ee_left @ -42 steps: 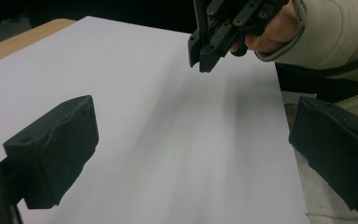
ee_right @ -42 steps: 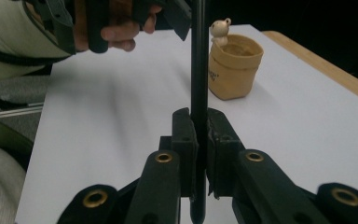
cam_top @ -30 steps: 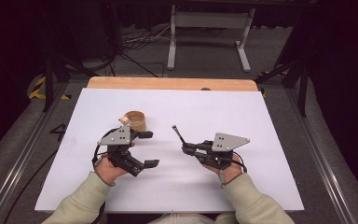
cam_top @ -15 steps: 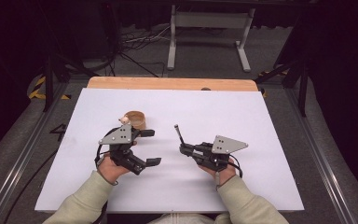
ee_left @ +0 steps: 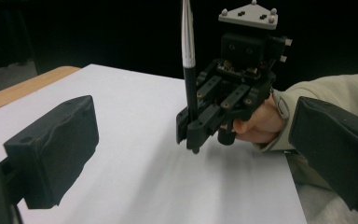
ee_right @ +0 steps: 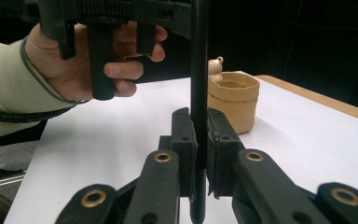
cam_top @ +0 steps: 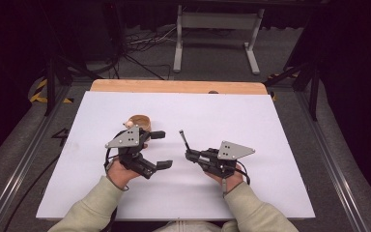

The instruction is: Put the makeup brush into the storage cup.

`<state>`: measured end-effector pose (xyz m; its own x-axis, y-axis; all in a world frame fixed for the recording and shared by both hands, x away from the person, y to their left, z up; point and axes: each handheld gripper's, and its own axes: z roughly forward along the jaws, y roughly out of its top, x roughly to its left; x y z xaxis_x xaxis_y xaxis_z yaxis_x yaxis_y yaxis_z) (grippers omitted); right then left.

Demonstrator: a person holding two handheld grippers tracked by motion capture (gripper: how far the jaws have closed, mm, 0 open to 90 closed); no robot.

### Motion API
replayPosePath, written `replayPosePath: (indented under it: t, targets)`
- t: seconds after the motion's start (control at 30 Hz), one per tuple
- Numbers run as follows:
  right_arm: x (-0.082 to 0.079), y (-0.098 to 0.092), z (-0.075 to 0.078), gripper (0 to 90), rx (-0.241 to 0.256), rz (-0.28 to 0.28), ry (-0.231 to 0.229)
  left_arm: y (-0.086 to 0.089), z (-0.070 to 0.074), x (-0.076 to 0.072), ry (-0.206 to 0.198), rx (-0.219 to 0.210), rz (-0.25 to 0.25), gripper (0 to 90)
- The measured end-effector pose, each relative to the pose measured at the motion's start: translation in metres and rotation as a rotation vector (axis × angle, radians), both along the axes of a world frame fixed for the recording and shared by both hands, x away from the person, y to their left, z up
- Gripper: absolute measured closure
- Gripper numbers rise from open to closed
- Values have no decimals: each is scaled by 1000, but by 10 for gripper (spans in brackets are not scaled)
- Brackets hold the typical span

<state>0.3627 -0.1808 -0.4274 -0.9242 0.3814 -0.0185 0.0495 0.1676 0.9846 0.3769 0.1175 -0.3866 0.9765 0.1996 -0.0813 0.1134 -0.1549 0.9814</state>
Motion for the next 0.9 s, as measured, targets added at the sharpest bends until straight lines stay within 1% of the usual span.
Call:
replayPosePath:
  t: [0.1, 0.13, 0.2, 0.33, 0.4, 0.63, 0.73, 0.83, 0.9]
  targets:
    - [0, 0, 0, 833, -2, 0, 0, -3, 0, 1, 2, 3, 2, 24]
    - [0, 0, 0, 834, -3, 0, 0, -5, 0, 1, 3, 10, 13, 24]
    - [0, 1, -1, 833, -4, 3, -1, -6, 0, 2, 5, 12, 17, 24]
    - [-1, 1, -1, 834, -6, 2, -3, -9, 1, 4, 14, -1, 35, 24]
    - [-1, 1, -1, 833, -8, 0, -4, -11, 2, 4, 6, -2, 35, 24]
    - [-1, 2, -2, 833, -11, 0, -6, -18, 3, 4, 3, 0, 32, 26]
    - [-1, 2, -2, 833, -13, 0, -8, -21, 3, 4, 5, -6, 33, 27]
    - [-1, 2, -2, 833, -13, 2, -9, -25, 4, 4, -1, -4, 26, 28]
    - [-1, 2, -2, 833, -14, 2, -9, -27, 4, 4, 4, -6, 22, 33]
